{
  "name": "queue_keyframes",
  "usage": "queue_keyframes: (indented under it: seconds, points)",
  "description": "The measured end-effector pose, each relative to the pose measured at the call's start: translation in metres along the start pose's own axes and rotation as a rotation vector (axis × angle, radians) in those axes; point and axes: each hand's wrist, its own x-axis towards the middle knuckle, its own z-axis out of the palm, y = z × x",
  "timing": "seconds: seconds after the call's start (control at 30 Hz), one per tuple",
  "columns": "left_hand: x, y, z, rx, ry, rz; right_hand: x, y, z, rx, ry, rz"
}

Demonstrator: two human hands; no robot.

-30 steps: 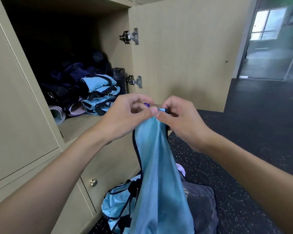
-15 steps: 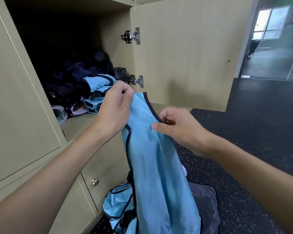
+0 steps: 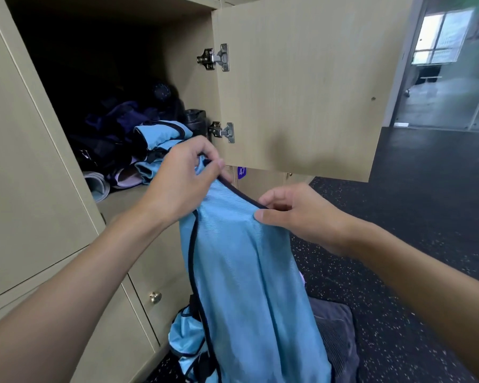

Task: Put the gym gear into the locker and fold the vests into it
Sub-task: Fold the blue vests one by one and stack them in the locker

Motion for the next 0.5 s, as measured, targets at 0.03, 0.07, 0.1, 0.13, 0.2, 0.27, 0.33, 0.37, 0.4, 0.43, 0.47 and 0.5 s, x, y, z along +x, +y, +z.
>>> queue_keyframes:
  seconds: [0.03, 0.07, 0.1, 0.13, 0.2, 0.27, 0.33, 0.37, 0.4, 0.43, 0.47, 0.5]
  points:
    - [0.0, -0.002, 0.0, 0.015, -0.029, -0.018, 0.0, 0.001, 0.0, -0.028, 0.005, -0.007]
    - [-0.001, -0.002, 0.001, 0.013, -0.067, -0.024, 0.0, 0.0, 0.0, -0.057, 0.011, -0.023]
    - [-0.003, 0.0, 0.003, 0.006, -0.11, -0.026, 0.0, -0.001, 0.001, -0.081, 0.018, -0.043]
    - [-0.004, 0.003, 0.006, 0.0, -0.155, -0.033, 0.0, -0.001, 0.002, -0.093, 0.026, -0.067]
    - [-0.007, 0.009, 0.01, 0.014, -0.258, -0.061, -0.001, -0.002, 0.003, -0.111, 0.044, -0.121]
    - [-0.008, 0.009, 0.012, 0.047, -0.361, -0.042, -0.002, -0.004, 0.003, -0.139, 0.057, -0.157]
    - [-0.008, 0.008, 0.01, 0.093, -0.413, 0.008, -0.002, -0.004, 0.003, -0.133, 0.057, -0.162]
    - [-0.007, 0.007, 0.008, 0.119, -0.415, 0.016, -0.002, -0.003, 0.003, -0.125, 0.047, -0.154]
    - [-0.006, 0.006, 0.005, 0.157, -0.396, 0.018, -0.002, -0.002, 0.002, -0.116, 0.031, -0.138]
    - [-0.005, 0.005, 0.003, 0.211, -0.362, 0.023, -0.003, -0.001, 0.001, -0.108, 0.012, -0.115]
    - [-0.004, 0.004, 0.0, 0.281, -0.32, 0.03, -0.003, 0.0, -0.001, -0.097, -0.008, -0.086]
    - [-0.003, 0.004, -0.004, 0.365, -0.281, 0.033, -0.003, 0.0, -0.003, -0.083, -0.031, -0.054]
